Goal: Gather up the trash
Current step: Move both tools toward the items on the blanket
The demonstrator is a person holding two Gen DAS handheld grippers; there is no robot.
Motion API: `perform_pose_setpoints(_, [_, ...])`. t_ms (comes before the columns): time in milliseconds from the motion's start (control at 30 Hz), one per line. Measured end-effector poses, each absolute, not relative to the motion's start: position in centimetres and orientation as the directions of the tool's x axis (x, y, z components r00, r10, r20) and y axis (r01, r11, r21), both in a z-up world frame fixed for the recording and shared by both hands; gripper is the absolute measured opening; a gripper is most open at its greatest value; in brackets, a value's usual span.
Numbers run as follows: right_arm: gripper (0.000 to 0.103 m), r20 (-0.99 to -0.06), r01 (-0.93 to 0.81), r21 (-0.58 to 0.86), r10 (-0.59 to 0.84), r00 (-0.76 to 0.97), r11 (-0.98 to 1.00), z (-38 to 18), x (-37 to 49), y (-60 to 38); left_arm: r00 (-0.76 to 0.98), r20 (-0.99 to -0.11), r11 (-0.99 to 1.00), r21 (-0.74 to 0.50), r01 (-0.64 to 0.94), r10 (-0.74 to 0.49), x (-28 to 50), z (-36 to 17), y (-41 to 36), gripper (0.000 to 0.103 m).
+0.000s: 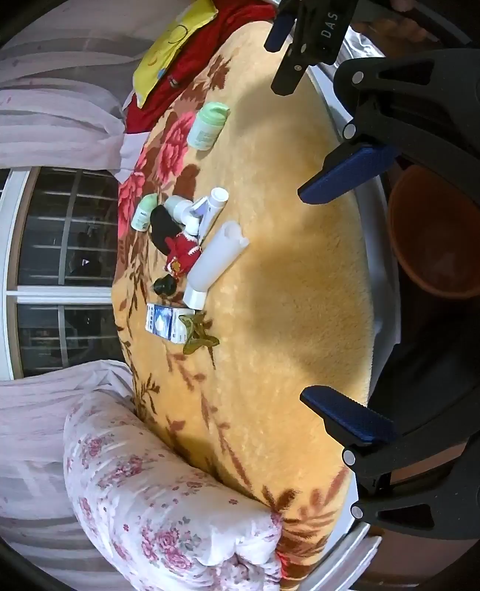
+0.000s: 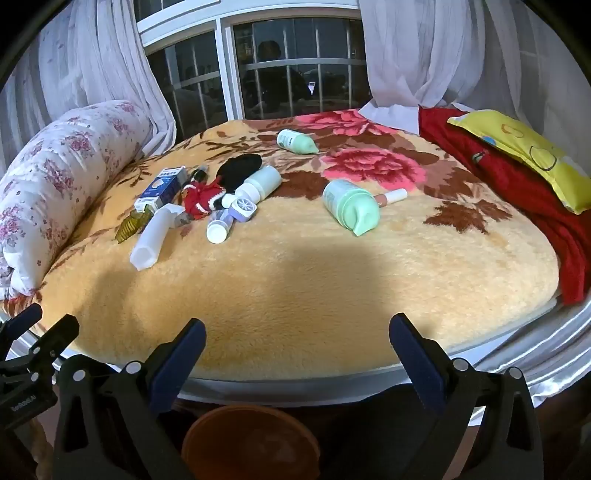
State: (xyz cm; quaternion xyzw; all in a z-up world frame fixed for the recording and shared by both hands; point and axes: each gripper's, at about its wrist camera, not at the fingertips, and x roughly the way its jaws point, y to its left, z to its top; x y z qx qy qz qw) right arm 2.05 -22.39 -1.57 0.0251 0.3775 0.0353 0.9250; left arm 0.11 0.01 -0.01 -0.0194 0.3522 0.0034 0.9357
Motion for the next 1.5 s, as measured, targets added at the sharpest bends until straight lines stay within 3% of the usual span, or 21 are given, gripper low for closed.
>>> perform_pose_setpoints(1000, [0.098, -0.699, -0.037, 0.073, 0.077, 0.711, 0.997, -1.7, 2.0, -22.8, 0.733, -0.678, 0.998, 0.030, -0.056, 0.061, 0.5, -1.3, -0.5, 0.096])
perform_pose_setpoints(1500, [0.098, -0.705, -0.046, 0.042, 0.062, 0.707, 0.998, -2.2, 2.9, -22.5, 0.700, -0.714, 0.998, -0.030, -0.058, 0.019, 2.4, -1.8, 0.1, 0.096])
